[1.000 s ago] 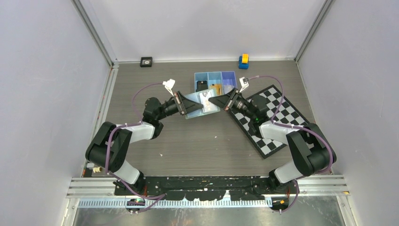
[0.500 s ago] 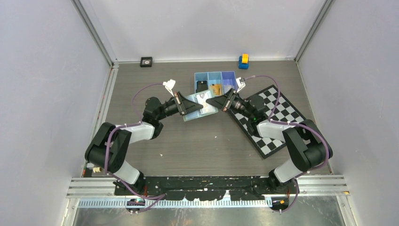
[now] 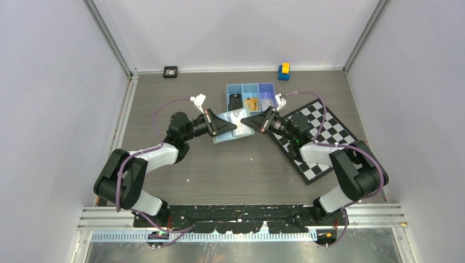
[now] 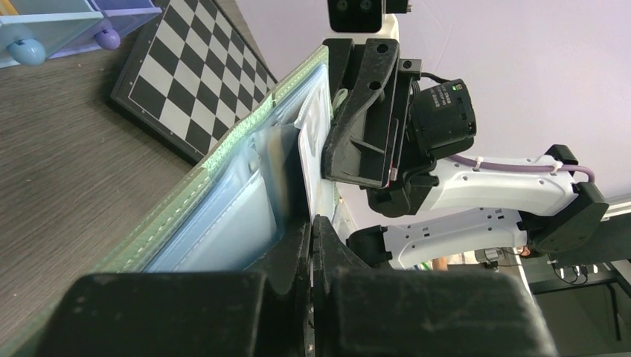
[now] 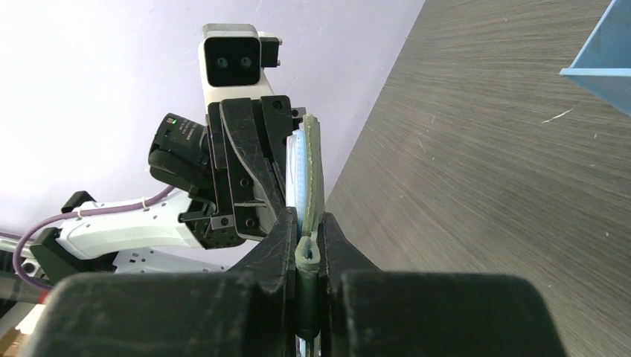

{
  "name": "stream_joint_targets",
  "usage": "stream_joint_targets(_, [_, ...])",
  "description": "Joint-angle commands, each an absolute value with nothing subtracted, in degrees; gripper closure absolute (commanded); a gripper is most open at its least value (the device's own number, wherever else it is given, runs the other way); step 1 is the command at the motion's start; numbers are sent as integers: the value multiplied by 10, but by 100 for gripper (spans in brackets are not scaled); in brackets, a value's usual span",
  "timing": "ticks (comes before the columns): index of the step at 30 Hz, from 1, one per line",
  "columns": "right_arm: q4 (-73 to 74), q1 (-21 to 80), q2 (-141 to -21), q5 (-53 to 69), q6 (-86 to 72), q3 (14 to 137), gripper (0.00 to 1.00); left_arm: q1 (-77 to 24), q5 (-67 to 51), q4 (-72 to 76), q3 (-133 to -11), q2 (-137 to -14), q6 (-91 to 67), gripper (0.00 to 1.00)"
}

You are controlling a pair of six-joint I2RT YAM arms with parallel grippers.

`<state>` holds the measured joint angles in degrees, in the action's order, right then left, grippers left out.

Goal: Take the credit cards out of the card holder
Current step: Remove the credit card from the card holder.

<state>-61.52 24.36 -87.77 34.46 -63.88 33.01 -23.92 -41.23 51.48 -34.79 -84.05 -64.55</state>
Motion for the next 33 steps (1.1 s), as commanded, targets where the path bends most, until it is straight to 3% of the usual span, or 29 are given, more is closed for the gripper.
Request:
stream_joint_targets(1, [-695, 210, -884, 337, -685, 319, 99, -210, -382, 525, -346, -838, -645, 100])
stream_joint_targets(7, [-717, 199, -900, 338, -703, 314, 86, -205, -383, 526, -344, -842, -652, 100])
stream_joint_targets(18, [-702, 192, -903, 334, -704, 315, 79, -201, -370, 463, -352, -837, -631, 100])
stream_joint_targets(20, [-705, 192, -903, 334, -705, 313, 70, -201, -371, 461, -352, -840, -631, 100])
stream_joint_targets(22, [-707, 192, -902, 335, -704, 313, 71, -201, -372, 460, -353, -842, -632, 100])
stream_joint_targets(24, [-705, 191, -903, 336, -705, 314, 81, -201, -374, 459, -355, -844, -632, 100])
stream_joint_targets(26, [-707, 191, -906, 338, -706, 316, 83, -201, -374, 458, -356, -844, -633, 100])
stream_joint_targets(29, [-712, 192, -912, 340, -711, 317, 60, -201, -380, 460, -358, -848, -634, 100])
stream_joint_targets(33, [-715, 195, -931, 349, -718, 326, 51, -202, -398, 494, -360, -859, -650, 100])
